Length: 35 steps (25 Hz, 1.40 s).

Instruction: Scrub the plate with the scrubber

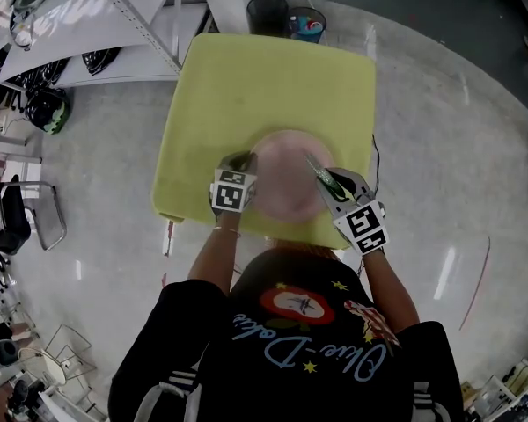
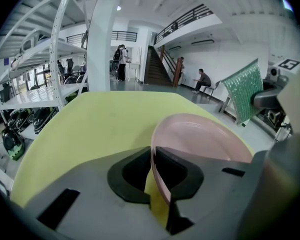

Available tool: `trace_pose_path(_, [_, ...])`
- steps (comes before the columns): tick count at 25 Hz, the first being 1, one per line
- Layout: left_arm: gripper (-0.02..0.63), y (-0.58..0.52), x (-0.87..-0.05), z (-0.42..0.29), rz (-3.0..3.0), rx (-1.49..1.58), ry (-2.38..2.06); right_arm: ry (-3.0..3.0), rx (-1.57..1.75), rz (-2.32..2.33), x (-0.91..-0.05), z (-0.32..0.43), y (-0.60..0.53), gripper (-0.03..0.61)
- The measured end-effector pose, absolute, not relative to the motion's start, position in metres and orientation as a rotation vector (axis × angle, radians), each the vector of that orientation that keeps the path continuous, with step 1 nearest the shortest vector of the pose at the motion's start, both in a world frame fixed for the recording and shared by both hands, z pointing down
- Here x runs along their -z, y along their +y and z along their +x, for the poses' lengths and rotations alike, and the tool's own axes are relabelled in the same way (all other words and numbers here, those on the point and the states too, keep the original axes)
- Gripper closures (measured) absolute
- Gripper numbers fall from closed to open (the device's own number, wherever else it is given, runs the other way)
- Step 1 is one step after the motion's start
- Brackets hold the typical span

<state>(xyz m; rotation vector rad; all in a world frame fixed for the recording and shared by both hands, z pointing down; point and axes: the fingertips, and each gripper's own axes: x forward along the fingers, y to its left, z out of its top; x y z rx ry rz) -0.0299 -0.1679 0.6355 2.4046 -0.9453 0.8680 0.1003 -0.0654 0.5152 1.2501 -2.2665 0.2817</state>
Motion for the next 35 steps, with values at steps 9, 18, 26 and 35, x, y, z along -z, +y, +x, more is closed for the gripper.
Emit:
trace_pose_path(9, [0.58, -0.167, -0.645, -0.031, 2.407, -0.897, -0.933, -2.272, -0.281, 1.274, -0.508, 0.105, -0.067, 0.514])
trace_pose_path(18, [0.499, -0.169, -0.644, -0.034, 2.395, -0.835, -0.959, -2.288, -0.287, 1.305, -0.5, 0.108, -0.068, 0.514])
trace_pose_path(26, [0.488, -0.167, -0.613, -0.049, 2.442, -0.741, -1.048, -2.321, -0.287, 1.335, -0.491, 0.108, -0.071, 0.514])
trace_pose_path(35, [0.6, -0.147, -0.552, -0.056, 2.531, -0.568, -1.139, -2.389, -0.29, 1.401, -0.48, 0.104, -0.082, 0.514])
